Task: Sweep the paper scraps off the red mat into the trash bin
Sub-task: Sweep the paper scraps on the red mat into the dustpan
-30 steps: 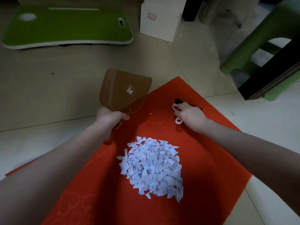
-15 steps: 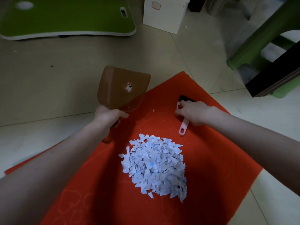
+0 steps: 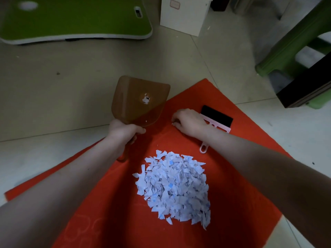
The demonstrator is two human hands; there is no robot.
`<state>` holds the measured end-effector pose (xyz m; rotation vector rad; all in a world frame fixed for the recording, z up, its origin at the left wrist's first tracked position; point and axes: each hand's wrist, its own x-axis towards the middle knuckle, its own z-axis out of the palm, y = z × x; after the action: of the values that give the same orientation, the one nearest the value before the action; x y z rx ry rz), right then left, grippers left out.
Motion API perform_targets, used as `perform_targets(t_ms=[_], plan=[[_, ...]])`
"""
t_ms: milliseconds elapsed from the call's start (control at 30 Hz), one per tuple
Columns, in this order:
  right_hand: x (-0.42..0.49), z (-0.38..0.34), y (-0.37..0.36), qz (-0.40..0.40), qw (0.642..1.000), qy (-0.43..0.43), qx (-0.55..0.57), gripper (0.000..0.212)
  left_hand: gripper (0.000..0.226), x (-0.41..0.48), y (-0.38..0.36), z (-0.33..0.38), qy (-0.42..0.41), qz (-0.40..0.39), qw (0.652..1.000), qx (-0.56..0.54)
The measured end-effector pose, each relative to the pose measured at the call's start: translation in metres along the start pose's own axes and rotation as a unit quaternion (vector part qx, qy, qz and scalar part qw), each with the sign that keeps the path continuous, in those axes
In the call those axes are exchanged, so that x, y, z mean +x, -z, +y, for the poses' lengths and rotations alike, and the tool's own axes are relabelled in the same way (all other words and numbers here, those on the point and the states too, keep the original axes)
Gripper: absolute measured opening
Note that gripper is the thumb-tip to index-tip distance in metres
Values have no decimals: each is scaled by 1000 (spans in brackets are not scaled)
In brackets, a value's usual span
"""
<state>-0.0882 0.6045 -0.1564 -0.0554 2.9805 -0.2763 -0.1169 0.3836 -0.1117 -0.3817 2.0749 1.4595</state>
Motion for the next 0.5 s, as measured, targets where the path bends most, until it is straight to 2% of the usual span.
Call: perform_targets(t_ms=[333,500], plan=[[19,2,11,-77,995,69,-13,16,22,11,-7,-2,-2,-17,1000,-1],[14,4,11,-71,992,91,-60,19,21,14,-9,-1,-7,-17,1000,-1]])
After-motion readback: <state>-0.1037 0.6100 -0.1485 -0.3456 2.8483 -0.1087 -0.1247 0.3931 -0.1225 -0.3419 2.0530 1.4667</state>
